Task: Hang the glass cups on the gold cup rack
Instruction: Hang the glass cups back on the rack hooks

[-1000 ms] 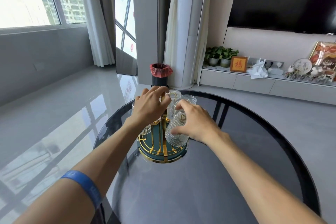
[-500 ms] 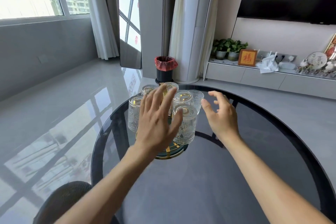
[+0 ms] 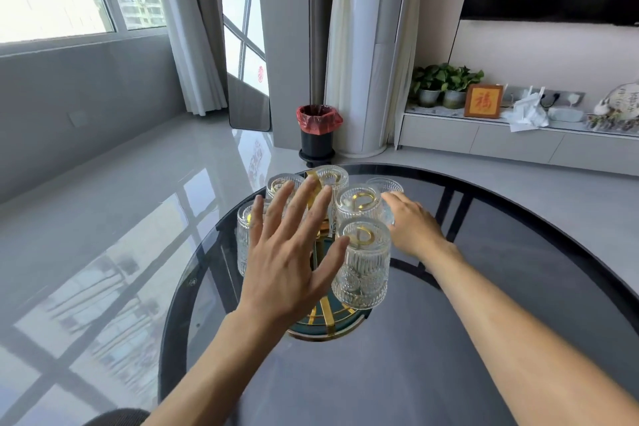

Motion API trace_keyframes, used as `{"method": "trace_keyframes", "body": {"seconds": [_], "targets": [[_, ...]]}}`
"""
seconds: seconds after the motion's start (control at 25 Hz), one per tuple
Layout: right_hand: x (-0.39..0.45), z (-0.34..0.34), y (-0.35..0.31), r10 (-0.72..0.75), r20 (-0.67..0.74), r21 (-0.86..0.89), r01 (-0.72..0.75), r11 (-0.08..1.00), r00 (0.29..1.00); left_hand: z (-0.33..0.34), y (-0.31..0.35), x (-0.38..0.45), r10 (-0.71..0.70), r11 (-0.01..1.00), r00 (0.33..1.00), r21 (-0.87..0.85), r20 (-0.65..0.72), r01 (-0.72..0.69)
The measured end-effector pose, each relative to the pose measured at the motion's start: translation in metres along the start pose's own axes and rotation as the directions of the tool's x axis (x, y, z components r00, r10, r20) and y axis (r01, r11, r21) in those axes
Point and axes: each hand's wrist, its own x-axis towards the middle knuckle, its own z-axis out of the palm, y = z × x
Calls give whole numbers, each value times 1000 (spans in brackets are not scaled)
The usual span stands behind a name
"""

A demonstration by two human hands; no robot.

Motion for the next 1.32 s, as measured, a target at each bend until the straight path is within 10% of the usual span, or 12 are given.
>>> {"method": "trace_keyframes", "body": {"seconds": [0.4,0.72,0.88,0.96,1.08,1.32], "targets": [[-49,-25,16,14,-309,103,20,994,951,4,2,1,-25,999,998,-18,58,26],[-136,-129,-27,-160,-654,113,305,946,739,-20,29,4,-79,985,993,-144,91,92],[-162,-137,-74,8,-437,718,344,605,900,-50,50,-12,-243,599,970,-786,3,153],[-167,-127,-94,-28,-229,906,224,359,973,-63,51,-14,-316,398,947,-897,61,191],[-170,-108,-110,-92,-98,956,120,269,991,-76,35,-17,-427,311,900,-921,86,235],[-148,-113,-108,143,-223,885,138,445,964,-92,-1,-22,-253,894,960,-409,-118,185]]}}
